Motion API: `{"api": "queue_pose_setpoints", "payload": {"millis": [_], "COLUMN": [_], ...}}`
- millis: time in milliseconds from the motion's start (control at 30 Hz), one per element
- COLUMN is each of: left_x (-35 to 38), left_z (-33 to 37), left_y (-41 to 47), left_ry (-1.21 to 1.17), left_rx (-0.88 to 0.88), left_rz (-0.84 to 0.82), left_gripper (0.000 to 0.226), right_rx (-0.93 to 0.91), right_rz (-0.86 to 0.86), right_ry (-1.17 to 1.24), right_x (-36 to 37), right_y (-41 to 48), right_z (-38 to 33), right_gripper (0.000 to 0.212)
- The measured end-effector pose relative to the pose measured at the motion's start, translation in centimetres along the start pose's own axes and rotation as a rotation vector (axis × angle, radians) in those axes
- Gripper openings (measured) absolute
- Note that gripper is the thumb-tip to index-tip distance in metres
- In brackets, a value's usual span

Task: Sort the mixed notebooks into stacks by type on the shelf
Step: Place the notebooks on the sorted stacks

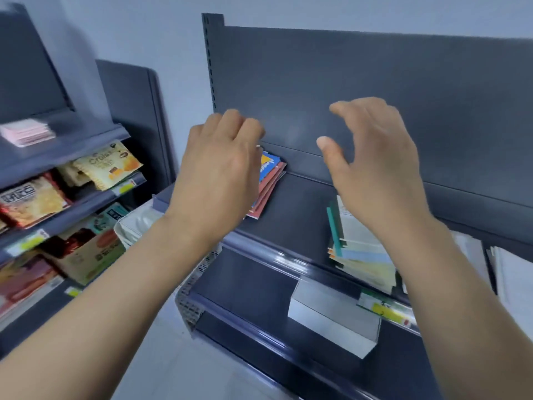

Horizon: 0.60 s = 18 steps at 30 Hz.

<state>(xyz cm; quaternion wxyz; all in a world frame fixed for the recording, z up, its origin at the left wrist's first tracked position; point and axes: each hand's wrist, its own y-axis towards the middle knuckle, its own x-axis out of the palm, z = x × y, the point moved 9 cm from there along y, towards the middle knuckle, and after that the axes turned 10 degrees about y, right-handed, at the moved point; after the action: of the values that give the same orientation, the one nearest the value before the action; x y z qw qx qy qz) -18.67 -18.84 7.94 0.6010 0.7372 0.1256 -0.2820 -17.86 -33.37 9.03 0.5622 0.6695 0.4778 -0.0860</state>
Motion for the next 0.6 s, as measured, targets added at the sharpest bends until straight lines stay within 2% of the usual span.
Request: {"api": "queue_pose_setpoints", "payload": {"millis": [300,600], "left_x": [3.3,14.0], "left_z": [-11.0,-16.0], "left_y": [-1.6,0.6], "left_ry": [0.013,-0.02], "left_rx": [-0.119,-0.188], "left_rz": [-0.064,-0.23], "left_gripper": [0.022,0.026], "right_rx": [-0.015,0.06], "right_rz": [-0.06,-0.095], "right_ry": [0.054,0.093], "right_x": [9.1,16.9], "right_y": [4.6,10.6], "right_z": [-4.5,-0.5], "right_gripper": [0.035,0.037]}}
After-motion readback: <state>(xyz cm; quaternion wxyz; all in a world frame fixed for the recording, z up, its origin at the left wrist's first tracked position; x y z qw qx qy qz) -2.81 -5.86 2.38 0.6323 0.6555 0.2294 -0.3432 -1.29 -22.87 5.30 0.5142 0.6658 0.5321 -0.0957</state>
